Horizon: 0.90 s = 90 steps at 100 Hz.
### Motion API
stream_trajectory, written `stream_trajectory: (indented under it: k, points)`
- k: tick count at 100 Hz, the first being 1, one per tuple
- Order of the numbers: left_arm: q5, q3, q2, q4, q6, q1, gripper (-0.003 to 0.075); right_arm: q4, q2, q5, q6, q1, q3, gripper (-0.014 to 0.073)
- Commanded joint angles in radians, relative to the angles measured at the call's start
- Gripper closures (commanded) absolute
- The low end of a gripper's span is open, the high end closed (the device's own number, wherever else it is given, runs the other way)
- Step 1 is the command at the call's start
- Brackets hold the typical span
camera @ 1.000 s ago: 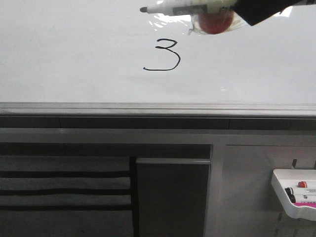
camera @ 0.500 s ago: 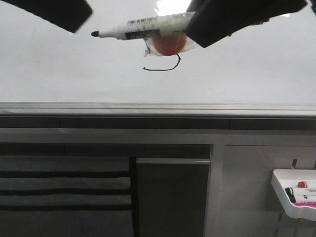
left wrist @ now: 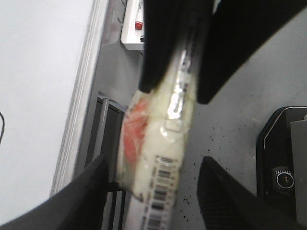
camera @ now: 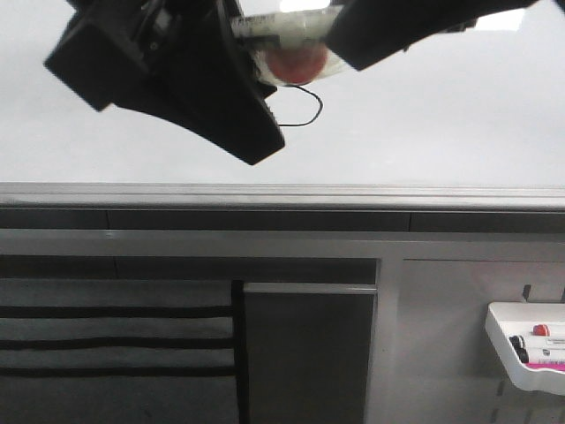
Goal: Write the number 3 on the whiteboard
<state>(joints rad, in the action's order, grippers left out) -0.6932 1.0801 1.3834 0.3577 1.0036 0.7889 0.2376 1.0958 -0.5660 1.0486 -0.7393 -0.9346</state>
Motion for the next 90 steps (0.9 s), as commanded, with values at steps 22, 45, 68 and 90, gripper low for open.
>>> stream_trajectory:
  k: [22, 45, 68, 90]
  points:
    - [0.051, 0.035, -0.004, 0.015, -0.001, 0.006, 0.0335, 0.064, -0.139, 0.063, 0.003, -0.001, -0.031, 0.0555]
    - [0.055, 0.035, -0.010, 0.015, -0.001, 0.006, 0.0335, 0.036, -0.123, -0.023, 0.003, 0.003, -0.029, 0.0555]
    - [0.076, 0.035, -0.038, 0.017, 0.032, 0.006, 0.0335, 0.031, -0.057, -0.046, 0.003, 0.015, -0.029, 0.0555]
    - [0.075, 0.035, -0.040, 0.019, 0.086, 0.010, 0.0335, 0.047, -0.036, 0.000, 0.003, 0.017, -0.029, 0.0555]
